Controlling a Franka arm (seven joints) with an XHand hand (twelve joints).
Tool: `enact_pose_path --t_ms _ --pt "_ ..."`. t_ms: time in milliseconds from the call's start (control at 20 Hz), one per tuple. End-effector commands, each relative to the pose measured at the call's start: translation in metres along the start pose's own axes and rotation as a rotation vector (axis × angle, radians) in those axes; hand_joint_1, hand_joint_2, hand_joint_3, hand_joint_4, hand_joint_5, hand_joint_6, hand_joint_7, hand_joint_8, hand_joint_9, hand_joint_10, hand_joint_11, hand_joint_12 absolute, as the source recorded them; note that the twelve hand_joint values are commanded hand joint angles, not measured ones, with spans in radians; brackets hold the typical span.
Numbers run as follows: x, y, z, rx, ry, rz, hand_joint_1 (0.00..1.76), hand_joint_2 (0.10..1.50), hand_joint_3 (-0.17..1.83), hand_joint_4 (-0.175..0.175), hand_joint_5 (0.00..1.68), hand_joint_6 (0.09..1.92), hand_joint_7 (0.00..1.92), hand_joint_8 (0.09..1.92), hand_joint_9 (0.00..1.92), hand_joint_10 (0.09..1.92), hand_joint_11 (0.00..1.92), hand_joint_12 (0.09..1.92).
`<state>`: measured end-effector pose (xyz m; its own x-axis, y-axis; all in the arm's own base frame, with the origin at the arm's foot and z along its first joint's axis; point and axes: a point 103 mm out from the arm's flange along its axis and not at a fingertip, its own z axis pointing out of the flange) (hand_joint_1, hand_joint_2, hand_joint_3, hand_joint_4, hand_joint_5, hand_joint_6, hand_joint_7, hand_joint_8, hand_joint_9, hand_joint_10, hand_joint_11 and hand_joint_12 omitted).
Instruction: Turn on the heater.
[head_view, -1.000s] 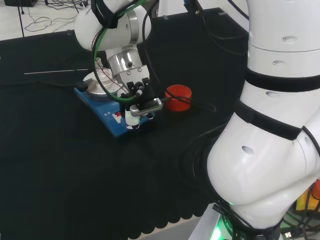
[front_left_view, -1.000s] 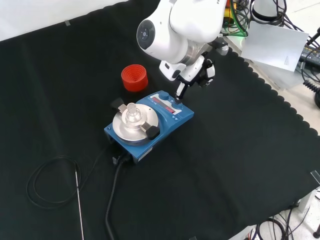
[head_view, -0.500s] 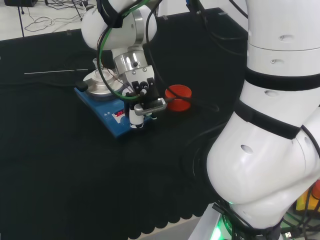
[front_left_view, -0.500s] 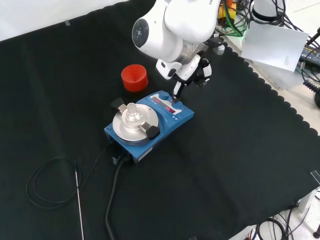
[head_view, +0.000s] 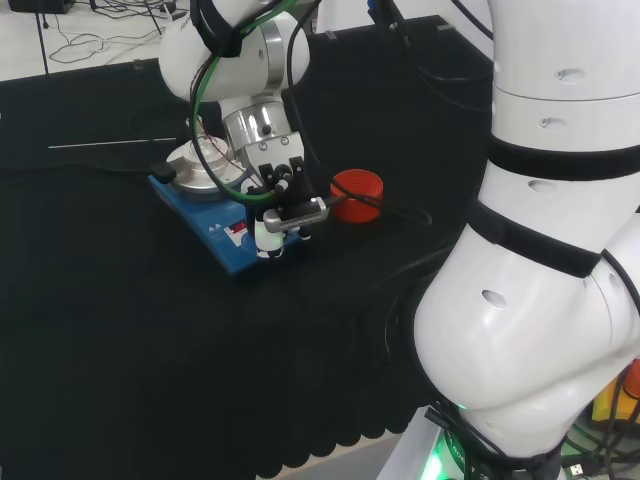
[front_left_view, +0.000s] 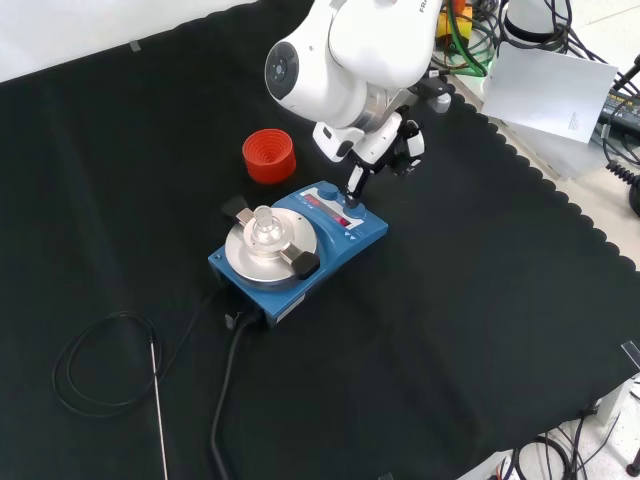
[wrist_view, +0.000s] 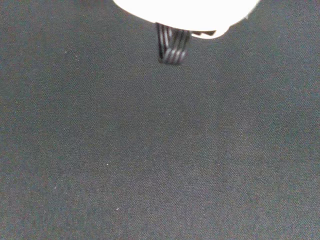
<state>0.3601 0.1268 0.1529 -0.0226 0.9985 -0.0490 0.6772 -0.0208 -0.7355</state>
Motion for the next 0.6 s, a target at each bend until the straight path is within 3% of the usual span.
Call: enact_pose_path --t_ms 50,600 --pt "0.002 0.001 0.002 0.009 -0.001 0.000 1.41 0.64 1.08 -0.030 0.40 0.23 1.44 1.66 1.63 1.51 1.20 1.32" --pt "-0.011 0.002 0.001 0.009 0.012 -0.006 1.41 0.64 1.09 -0.032 0.41 0.25 1.44 1.66 1.63 1.51 1.20 1.32"
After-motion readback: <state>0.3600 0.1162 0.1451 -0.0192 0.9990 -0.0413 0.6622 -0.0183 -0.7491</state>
